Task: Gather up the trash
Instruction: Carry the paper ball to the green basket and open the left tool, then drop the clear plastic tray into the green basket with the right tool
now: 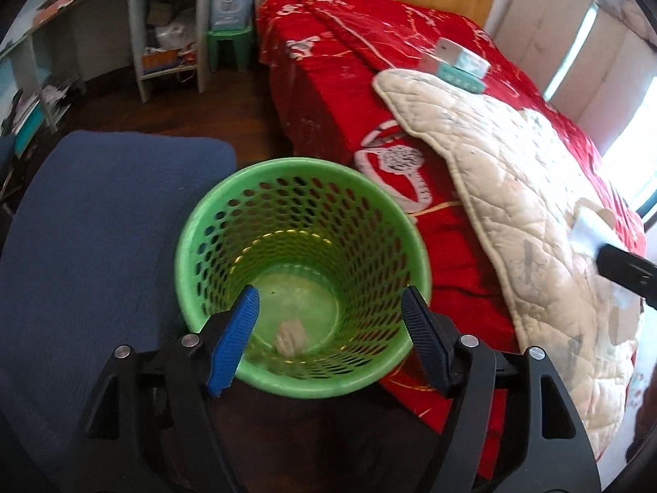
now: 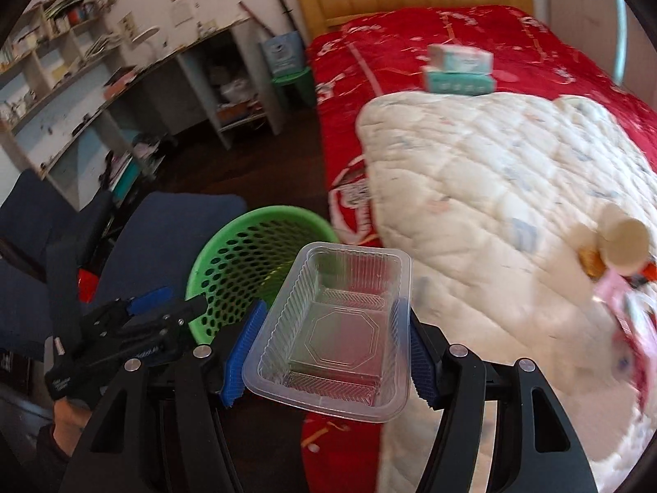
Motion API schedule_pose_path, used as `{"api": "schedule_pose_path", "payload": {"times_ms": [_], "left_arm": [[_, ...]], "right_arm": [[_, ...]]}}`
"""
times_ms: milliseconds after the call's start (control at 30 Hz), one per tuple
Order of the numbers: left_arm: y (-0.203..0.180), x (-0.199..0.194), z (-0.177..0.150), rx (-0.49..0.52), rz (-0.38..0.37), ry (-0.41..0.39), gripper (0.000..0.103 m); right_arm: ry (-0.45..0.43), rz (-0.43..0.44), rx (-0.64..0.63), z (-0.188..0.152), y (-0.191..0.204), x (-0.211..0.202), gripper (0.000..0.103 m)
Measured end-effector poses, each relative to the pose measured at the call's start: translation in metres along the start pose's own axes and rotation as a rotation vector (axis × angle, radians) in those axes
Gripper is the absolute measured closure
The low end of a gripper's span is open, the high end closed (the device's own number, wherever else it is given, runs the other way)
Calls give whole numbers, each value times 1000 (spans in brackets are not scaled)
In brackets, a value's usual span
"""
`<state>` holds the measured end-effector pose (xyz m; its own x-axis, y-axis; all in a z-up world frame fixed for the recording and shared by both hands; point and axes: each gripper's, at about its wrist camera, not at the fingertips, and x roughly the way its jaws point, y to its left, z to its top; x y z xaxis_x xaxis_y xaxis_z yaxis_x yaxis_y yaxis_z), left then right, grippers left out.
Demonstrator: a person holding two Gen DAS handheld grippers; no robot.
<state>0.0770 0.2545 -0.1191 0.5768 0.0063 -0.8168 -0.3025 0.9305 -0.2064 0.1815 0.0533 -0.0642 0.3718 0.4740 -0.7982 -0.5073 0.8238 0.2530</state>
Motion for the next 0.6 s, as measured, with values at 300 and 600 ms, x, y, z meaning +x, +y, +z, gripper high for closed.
{"api": "schedule_pose_path", "payload": {"times_ms": [300, 600], "left_arm": [[35, -26, -18, -80, 32, -41, 32], [38, -28, -23, -98, 38, -34, 32]], "right_arm": [[66, 66, -56, 13, 47, 66, 41], [36, 113, -43, 20, 62, 74, 25]]}}
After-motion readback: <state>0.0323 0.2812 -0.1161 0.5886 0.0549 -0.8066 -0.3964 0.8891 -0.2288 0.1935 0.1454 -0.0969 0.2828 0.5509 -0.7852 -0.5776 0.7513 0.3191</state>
